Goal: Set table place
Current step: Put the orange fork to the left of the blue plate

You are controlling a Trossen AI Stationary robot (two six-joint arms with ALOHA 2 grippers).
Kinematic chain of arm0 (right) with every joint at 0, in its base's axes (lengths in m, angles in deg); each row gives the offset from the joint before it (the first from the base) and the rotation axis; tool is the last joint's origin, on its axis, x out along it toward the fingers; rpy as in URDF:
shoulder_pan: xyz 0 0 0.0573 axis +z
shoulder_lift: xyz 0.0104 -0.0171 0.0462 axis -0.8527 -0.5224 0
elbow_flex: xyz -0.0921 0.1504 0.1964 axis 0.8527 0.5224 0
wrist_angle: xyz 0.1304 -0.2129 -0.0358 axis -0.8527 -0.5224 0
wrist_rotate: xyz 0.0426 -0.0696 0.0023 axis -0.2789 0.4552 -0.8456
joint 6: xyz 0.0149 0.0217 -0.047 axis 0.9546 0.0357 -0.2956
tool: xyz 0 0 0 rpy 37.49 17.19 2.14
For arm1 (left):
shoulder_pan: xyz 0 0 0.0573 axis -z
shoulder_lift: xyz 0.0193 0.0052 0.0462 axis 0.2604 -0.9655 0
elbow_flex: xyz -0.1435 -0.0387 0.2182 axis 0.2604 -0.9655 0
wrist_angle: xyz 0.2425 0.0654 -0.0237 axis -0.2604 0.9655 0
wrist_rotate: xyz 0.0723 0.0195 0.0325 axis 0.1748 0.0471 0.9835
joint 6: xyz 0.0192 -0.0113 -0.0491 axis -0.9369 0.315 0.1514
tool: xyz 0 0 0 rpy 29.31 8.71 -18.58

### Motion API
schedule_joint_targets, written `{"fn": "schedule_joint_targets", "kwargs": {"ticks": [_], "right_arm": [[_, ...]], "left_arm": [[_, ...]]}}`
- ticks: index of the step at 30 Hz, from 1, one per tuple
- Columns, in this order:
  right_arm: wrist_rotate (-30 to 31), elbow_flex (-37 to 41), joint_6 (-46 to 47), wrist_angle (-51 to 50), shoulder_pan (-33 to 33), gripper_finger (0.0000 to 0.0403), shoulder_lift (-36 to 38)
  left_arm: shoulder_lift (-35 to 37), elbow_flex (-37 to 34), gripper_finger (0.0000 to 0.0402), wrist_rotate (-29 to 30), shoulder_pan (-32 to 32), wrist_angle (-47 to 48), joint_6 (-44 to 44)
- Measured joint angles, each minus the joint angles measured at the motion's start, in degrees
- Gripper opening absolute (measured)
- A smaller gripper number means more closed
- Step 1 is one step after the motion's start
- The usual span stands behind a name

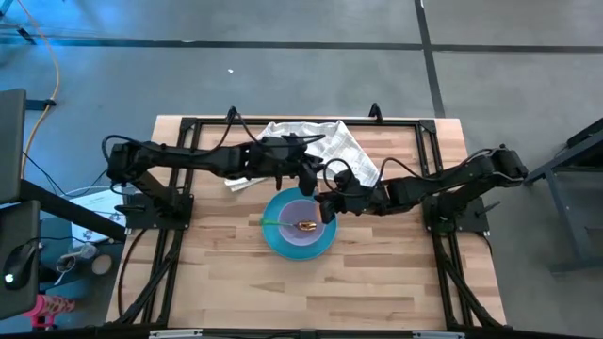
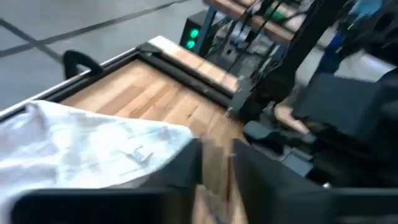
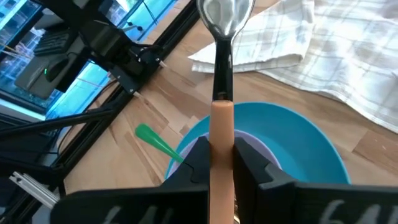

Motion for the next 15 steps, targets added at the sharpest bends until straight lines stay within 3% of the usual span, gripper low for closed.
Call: {"fn": "schedule_joint_targets", "kwargs": {"ticks": [1, 3, 15], "right_arm": [[0.0, 0.0, -0.5, 0.1, 0.0, 0.0005, 0.0], [0.1, 0.0, -0.6, 0.3, 0.0, 0.0005, 0.0], [-0.2, 0.0, -1.0, 0.6, 0.0, 0.0001, 0.0]], "left_arm": [[0.0, 0.8, 0.0048, 0.1, 0.0, 1.9, -0.8], [0.0, 1.7, 0.0017, 0.3, 0.0, 4.1, -1.4], [0.1, 1.9, 0.0002, 1.3, 0.0, 7.3, -0.9]]}}
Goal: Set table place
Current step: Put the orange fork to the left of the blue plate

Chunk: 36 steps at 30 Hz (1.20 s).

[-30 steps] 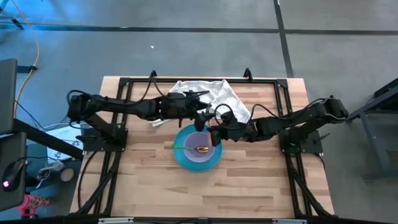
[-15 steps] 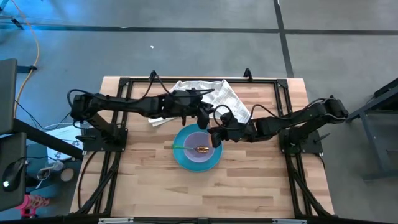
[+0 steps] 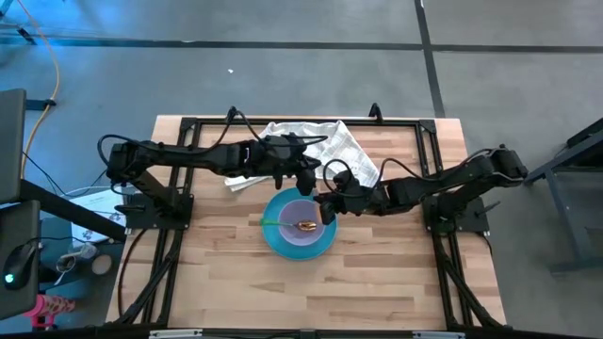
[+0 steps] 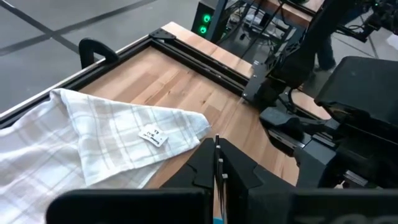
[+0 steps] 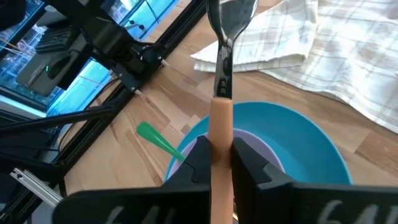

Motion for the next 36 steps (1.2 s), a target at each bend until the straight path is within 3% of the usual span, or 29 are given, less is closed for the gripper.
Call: {"fn": "schedule_joint_targets", "kwargs": {"ticks": [5, 11, 15, 19, 25, 30, 36], "right_arm": [[-1.6, 0.0, -2.5, 0.4, -0.1, 0.0015, 0.0], [-4.9, 0.0, -3.1, 1.3, -0.3, 0.0103, 0.1], [-4.5, 0.0, -3.9, 0.7, -0.4, 0.0152, 2.1], [-1.9, 0.0, -5.2, -0.9, -0.4, 0.0171, 6.5], [-0.1, 0.0, -5.9, -8.2, -0.4, 0.0159, 13.4], [0.8, 0.0, -5.7, -11.1, -0.4, 0.0147, 16.3], [1.3, 0.0, -5.5, -11.2, -0.4, 0.0144, 16.5]], "left_arm": [[0.1, 0.0, 0.0001, 0.0, 0.0, 0.1, 0.0], [1.2, -0.1, 0.0, 0.3, 0.1, 1.4, -0.6], [3.7, -0.2, 0.0001, 3.7, 0.0, 4.0, -1.6], [7.7, -0.2, 0.0001, 6.7, 0.0, 12.8, -1.9], [18.6, -0.6, 0.0001, 7.5, 1.5, 29.7, 0.5], [29.6, -9.3, 0.0001, 9.2, 5.2, 35.2, 8.1], [42.8, -29.3, 0.0, 6.1, 8.6, 26.7, 20.2]]}}
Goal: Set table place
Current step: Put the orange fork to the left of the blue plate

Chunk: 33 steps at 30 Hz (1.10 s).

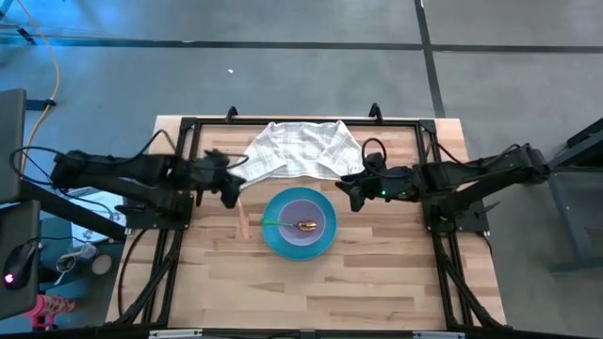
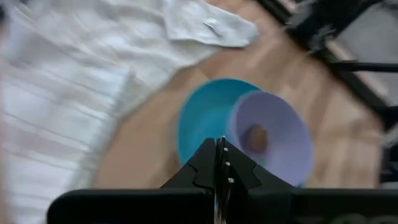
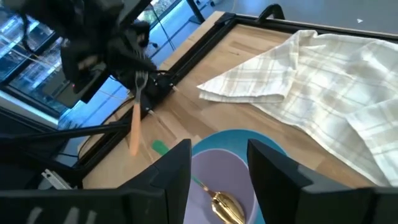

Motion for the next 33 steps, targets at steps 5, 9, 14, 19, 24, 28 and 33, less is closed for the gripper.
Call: {"fn": "schedule_joint_targets", "kwargs": {"ticks": [5, 9, 14, 19, 24, 28, 33], "right_arm": [[1.0, 0.0, 2.1, -0.1, 0.0, 0.0144, -0.5], [1.7, 0.0, 3.2, -0.2, 0.0, 0.0144, -0.7], [3.0, 0.0, 3.5, -0.2, 0.0, 0.0144, -0.8], [3.5, 0.0, 4.5, -0.2, 0.0, 0.0144, -0.8], [3.5, 0.0, 4.6, -0.1, 0.0, 0.0144, -0.8], [3.9, 0.0, 4.7, -0.1, 0.0, 0.0144, -0.8], [4.3, 0.0, 5.0, 0.0, 0.0, 0.0144, -0.8]], "left_arm": [[6.4, -14.3, 0.0, -2.6, 1.1, -11.8, 5.1], [8.1, -20.4, 0.0, -5.5, 1.2, -12.3, 7.0], [8.2, -26.4, 0.0, -7.1, 1.2, -22.6, 5.9], [8.0, -31.9, 0.0, -6.6, 1.1, -31.4, 6.8], [8.0, -36.6, 0.0, -6.6, 1.1, -36.0, 7.4], [8.0, -39.3, 0.0, -6.2, 1.1, -39.8, 7.0], [7.2, -41.2, 0.0, -5.2, 1.1, -41.8, 7.0]]}}
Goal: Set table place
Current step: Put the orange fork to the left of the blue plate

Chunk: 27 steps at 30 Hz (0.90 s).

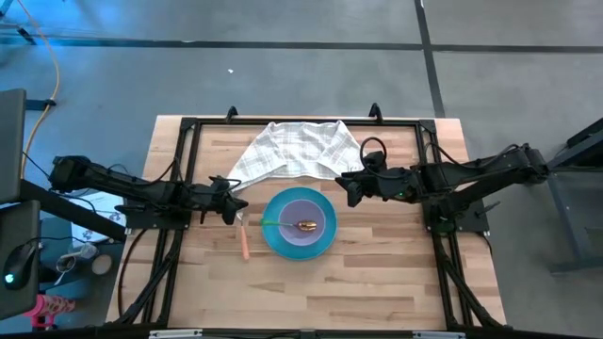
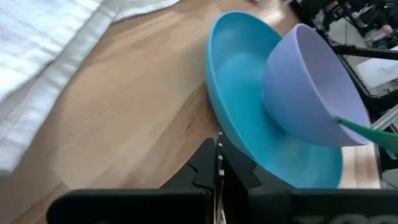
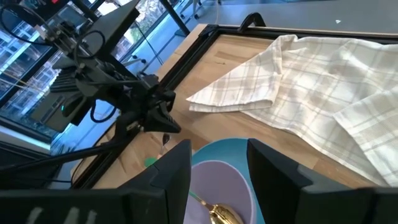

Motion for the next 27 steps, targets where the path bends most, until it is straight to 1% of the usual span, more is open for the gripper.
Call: {"fn": "schedule_joint_targets", "kwargs": {"ticks": [5, 11, 19, 27], "right_arm": [[0.2, 0.0, 0.2, 0.0, 0.0, 0.0144, 0.0], [0.2, 0.0, 0.2, 0.3, 0.0, 0.0144, 0.0], [0.2, 0.0, 0.2, 0.4, 0.1, 0.0144, 0.0], [0.2, 0.0, -0.3, 0.4, 0.1, 0.0144, 0.0]], "left_arm": [[-1.7, -0.7, 0.0, 1.9, 0.0, -0.3, -0.1], [-5.0, -0.7, 0.0, 3.6, 0.0, -3.8, -0.2], [-12.0, -0.6, 0.0, 7.0, 0.0, -7.6, 4.4], [-20.9, -0.6, 0.0, 8.1, 0.0, -19.6, 4.3]]}}
